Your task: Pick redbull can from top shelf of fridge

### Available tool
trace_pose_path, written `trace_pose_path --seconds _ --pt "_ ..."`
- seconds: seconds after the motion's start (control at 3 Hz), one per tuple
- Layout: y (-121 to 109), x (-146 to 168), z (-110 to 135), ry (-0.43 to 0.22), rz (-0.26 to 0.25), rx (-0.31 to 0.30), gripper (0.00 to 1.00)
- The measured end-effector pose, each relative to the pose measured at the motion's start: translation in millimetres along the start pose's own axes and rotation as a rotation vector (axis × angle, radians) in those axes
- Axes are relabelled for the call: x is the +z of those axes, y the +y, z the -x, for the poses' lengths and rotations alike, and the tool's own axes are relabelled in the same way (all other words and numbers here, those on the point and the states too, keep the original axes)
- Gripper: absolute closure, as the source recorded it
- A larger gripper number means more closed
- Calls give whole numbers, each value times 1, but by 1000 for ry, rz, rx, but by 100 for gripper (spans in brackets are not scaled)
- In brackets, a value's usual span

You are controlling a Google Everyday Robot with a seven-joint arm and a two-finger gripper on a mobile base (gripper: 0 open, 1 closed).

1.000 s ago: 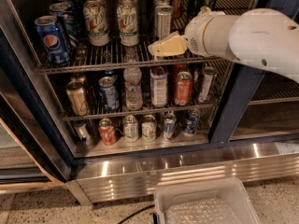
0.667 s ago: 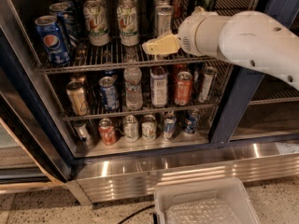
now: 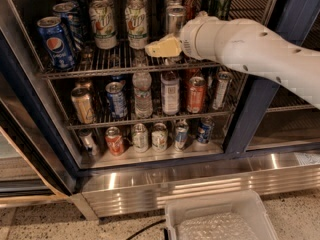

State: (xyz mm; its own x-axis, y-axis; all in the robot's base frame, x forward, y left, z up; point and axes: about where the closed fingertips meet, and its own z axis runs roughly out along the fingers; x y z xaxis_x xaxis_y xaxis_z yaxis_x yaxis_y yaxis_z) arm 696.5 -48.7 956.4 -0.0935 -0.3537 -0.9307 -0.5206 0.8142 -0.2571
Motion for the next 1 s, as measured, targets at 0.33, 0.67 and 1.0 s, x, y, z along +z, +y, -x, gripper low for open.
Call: trace_pose_path --seconds 0.33,0.67,1.0 --pt "0 0 0 0 0 0 19" --pt "0 0 0 0 0 0 43" --pt "0 0 0 0 0 0 66"
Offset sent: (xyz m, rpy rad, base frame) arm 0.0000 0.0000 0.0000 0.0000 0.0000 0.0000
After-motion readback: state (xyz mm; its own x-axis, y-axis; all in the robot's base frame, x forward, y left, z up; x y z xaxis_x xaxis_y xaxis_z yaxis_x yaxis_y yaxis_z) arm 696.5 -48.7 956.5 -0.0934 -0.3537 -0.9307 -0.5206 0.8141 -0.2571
